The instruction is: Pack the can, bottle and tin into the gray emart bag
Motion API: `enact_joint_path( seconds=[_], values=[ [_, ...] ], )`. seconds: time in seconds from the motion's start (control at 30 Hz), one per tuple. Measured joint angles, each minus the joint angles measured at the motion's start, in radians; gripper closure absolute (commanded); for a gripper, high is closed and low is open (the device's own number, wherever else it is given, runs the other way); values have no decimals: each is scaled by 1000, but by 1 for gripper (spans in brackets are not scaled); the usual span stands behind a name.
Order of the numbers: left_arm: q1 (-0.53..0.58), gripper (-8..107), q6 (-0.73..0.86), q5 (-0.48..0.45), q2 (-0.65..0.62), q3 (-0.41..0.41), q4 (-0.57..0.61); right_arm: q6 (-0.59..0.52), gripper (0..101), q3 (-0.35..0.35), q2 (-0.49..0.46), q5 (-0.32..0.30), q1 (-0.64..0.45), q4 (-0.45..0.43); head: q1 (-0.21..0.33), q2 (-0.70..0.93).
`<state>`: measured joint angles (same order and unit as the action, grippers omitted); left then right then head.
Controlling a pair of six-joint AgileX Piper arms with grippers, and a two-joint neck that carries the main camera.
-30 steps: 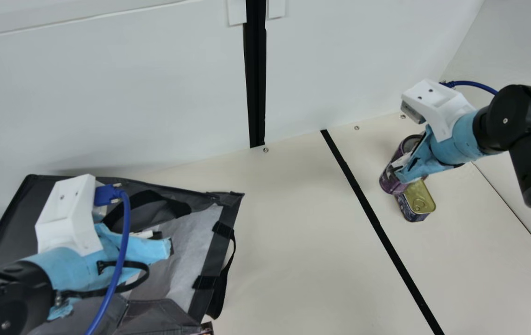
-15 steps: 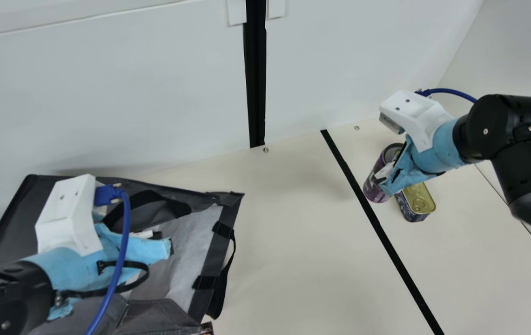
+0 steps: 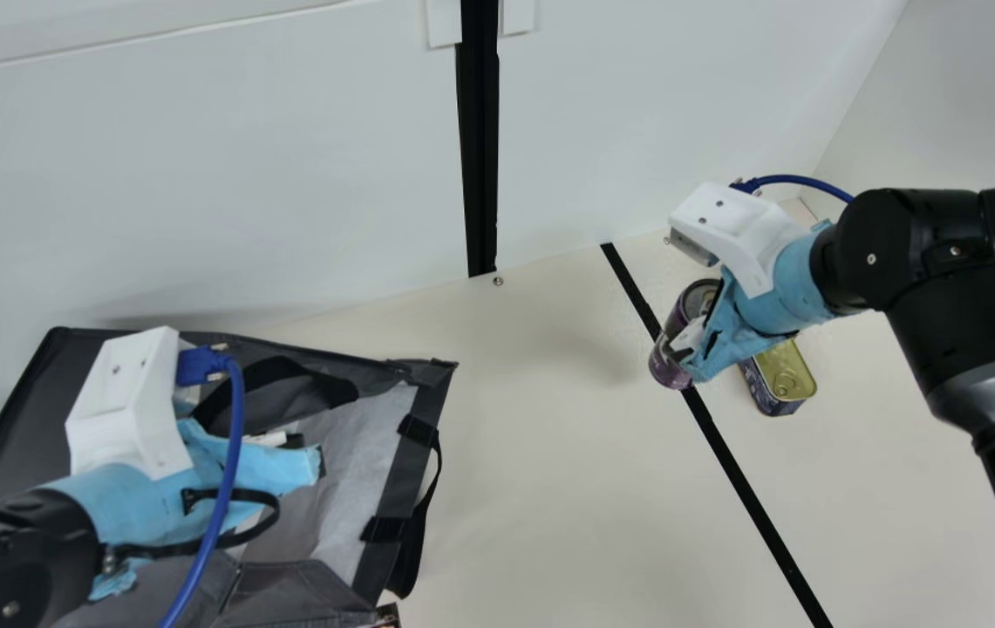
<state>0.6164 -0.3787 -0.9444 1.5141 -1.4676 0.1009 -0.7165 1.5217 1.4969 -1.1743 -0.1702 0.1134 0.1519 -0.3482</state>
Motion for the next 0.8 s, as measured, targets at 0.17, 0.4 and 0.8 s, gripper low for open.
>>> enact_joint_path(
  seconds=[0.17, 0.4, 0.8],
  values=[
    [0, 89, 0, 0, 0, 0, 0, 0, 101, -7, 0, 5, 33, 0, 0, 2],
    [0, 89, 0, 0, 0, 0, 0, 0, 101, -19, -5, 7, 82, -1, 0, 2],
    [0, 89, 0, 0, 0, 0, 0, 4, 101, -38, -15, 12, 172, -10, 0, 0]
  ],
)
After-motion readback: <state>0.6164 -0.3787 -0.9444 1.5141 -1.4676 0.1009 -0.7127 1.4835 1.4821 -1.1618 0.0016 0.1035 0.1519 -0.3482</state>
